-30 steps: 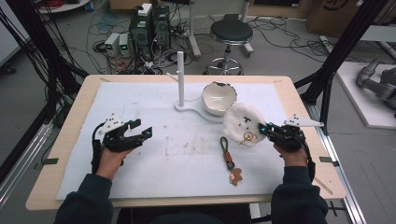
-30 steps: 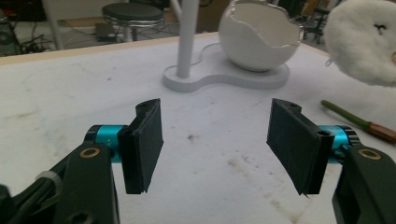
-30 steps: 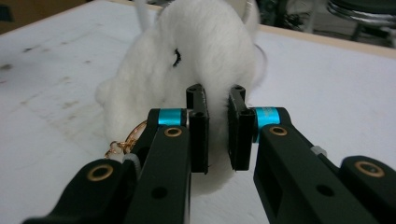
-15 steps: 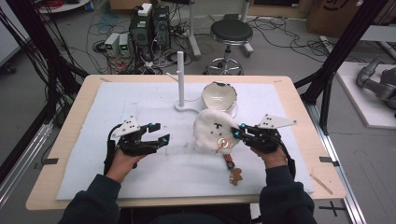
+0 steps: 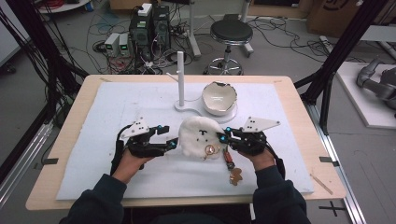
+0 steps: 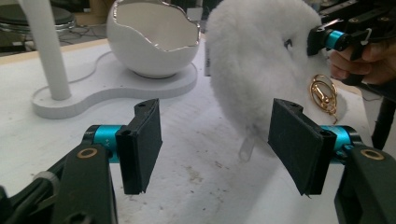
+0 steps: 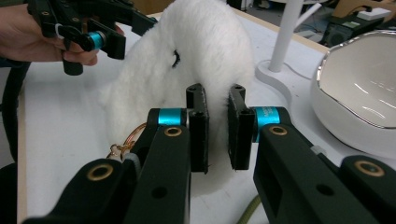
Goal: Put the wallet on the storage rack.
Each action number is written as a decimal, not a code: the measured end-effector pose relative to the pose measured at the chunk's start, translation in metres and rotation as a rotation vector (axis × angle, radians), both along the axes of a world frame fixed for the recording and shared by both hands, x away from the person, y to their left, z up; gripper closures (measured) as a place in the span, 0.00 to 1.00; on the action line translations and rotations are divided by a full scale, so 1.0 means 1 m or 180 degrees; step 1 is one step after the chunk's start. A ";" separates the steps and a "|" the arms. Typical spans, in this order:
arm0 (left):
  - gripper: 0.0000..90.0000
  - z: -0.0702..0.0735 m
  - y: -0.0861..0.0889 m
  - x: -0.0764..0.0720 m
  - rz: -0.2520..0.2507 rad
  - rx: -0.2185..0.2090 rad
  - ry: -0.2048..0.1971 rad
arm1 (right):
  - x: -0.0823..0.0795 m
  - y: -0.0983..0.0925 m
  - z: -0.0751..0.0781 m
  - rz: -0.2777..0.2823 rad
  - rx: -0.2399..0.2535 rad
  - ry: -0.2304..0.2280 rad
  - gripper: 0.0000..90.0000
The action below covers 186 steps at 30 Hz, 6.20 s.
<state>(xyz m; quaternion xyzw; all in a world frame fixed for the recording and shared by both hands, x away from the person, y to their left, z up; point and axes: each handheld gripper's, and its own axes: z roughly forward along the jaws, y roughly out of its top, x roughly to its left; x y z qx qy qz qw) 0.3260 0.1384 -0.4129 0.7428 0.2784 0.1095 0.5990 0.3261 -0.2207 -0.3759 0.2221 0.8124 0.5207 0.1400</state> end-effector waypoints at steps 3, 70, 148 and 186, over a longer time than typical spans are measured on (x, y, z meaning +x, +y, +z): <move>0.38 -0.003 -0.009 0.001 -0.0080 0.0029 0.0062 | 0.000 0.005 -0.001 0.0071 -0.0021 0.0008 0.91; 0.85 0.002 -0.002 0.000 -0.0215 -0.0291 0.0052 | 0.016 0.007 -0.019 0.0140 0.0662 0.0677 0.82; 0.23 -0.007 0.062 0.020 0.0879 0.0086 0.0147 | 0.142 0.000 0.074 -0.0756 -0.1333 -0.0927 0.88; 0.23 -0.007 0.063 0.021 0.0861 0.0004 0.0214 | 0.134 -0.008 0.044 -0.0779 -0.0420 0.0014 0.56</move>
